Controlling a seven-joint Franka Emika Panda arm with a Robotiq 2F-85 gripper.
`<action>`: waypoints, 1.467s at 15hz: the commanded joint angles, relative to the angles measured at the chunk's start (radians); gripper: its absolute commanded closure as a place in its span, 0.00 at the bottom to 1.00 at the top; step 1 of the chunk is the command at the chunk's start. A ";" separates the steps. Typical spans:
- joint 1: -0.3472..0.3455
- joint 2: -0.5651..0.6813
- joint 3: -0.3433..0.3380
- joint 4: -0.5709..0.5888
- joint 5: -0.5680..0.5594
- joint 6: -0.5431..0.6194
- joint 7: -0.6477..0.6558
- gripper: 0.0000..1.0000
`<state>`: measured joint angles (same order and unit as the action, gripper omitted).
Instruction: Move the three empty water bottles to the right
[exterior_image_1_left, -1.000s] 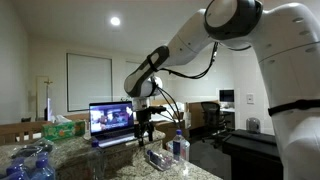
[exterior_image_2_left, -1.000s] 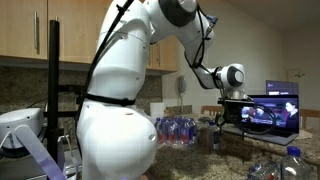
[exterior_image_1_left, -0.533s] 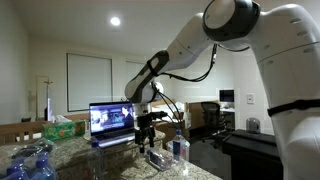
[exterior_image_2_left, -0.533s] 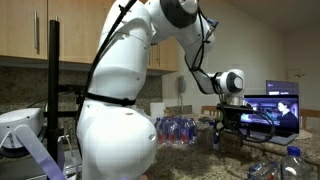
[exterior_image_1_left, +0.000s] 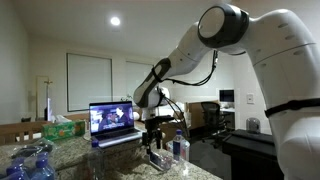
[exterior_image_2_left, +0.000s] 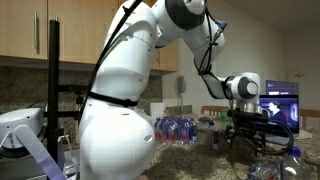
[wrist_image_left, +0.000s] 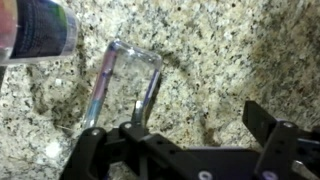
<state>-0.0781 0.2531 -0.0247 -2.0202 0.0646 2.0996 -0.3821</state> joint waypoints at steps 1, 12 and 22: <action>-0.033 0.038 0.001 -0.005 0.071 0.118 0.009 0.00; 0.074 -0.007 -0.004 -0.069 -0.036 0.271 0.354 0.00; 0.097 -0.124 -0.028 -0.140 -0.091 0.239 0.629 0.00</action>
<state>0.0147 0.1910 -0.0435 -2.0953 0.0069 2.3343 0.1632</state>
